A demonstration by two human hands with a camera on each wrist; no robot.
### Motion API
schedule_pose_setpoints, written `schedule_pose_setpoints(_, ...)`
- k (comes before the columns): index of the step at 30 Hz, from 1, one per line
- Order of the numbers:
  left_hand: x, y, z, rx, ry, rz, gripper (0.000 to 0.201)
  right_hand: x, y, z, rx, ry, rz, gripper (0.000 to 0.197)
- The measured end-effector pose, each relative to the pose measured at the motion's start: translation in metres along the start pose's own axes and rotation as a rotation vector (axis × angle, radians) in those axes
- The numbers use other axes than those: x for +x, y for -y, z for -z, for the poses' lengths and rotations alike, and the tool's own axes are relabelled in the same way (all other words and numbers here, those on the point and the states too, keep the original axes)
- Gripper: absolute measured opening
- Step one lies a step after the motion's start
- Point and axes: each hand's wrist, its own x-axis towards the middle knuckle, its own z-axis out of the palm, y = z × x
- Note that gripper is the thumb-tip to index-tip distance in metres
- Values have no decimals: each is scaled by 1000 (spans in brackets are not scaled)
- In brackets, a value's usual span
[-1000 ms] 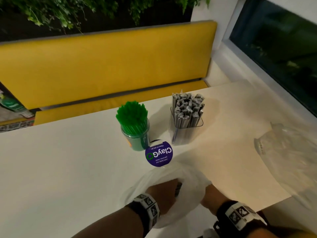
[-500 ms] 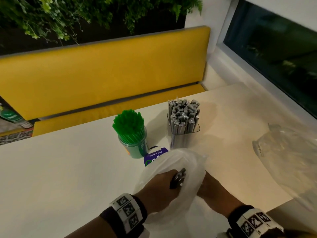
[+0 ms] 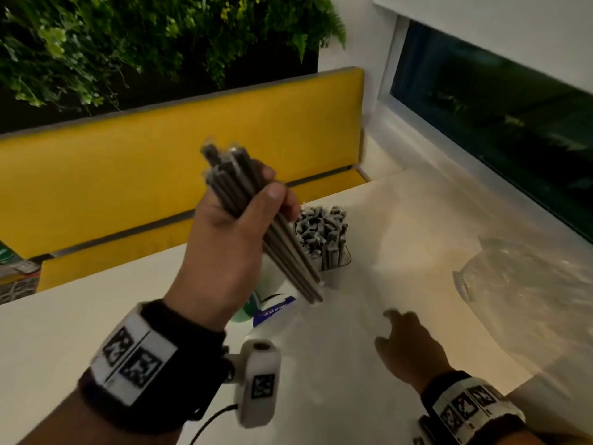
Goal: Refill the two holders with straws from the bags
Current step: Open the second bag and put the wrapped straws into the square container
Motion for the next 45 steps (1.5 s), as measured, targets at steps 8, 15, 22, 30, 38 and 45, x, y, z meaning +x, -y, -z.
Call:
schedule_pose_setpoints(8,55,42,-42,76,-151,131,9,36,61,34,-49,-472,494,26)
schedule_pose_setpoints(15,77,79,-34,381,-255,-80,6,61,61,35,-70,-519,635,24)
schedule_pose_setpoints(22,54,133,-7,956,183,185,67,58,66,39,-113,-538,578,16)
schedule_pose_setpoints(30,70,39,-23,821,182,-92,85,63,66,36,-119,-509,576,20)
schedule_pose_setpoints(38,63,142,-37,1641,638,-52,57,57,72,40,-196,-533,540,11)
schedule_pose_setpoints(45,60,136,-46,1686,536,-112,68,55,72,41,-149,-559,544,10)
